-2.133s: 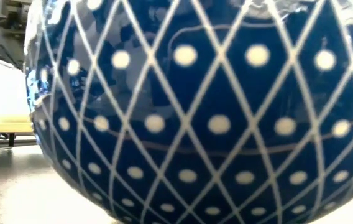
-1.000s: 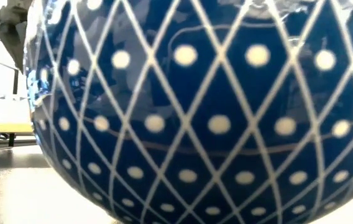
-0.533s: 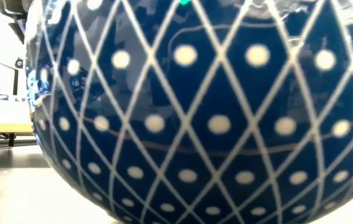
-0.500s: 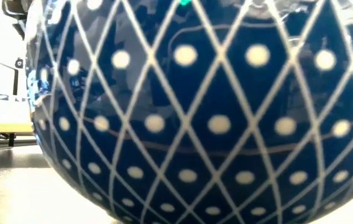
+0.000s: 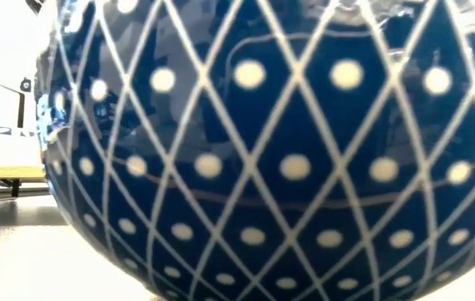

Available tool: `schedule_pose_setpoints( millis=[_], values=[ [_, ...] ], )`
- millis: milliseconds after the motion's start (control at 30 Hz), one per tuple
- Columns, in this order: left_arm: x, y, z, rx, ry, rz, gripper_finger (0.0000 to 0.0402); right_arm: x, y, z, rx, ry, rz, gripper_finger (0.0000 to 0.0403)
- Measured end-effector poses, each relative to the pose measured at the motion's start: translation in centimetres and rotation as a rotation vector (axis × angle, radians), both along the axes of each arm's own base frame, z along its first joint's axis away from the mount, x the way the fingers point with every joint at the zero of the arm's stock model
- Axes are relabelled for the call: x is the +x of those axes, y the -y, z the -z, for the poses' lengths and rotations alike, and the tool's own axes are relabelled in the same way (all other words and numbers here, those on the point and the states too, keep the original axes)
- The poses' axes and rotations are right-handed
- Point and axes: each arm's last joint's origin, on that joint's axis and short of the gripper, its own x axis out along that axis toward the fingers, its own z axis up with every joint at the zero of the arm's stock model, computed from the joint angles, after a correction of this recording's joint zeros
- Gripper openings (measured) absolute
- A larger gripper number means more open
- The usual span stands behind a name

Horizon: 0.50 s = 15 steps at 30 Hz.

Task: Place and stack bowls onto a shelf
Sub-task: Stack the blue patterned bowl on top of the blue patterned bowl on the shelf

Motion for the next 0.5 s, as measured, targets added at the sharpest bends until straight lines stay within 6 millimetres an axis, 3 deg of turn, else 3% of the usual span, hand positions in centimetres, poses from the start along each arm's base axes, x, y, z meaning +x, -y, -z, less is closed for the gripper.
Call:
schedule_pose_setpoints(
  millis=[233, 500],
  values=[
    [-0.8, 2.6, 0.7, -0.177, -0.016, -0.04, 0.0173, 0.0, 0.0, 0.0, 0.001, 0.0, 0.0, 0.0063],
    [-3.1, 6.4, 2.5, -0.333, -0.088, -0.175, 0.0173, 0.0, 0.0, 0.0, 0.0, 0.0, 0.0, 0.0063]
  ],
)
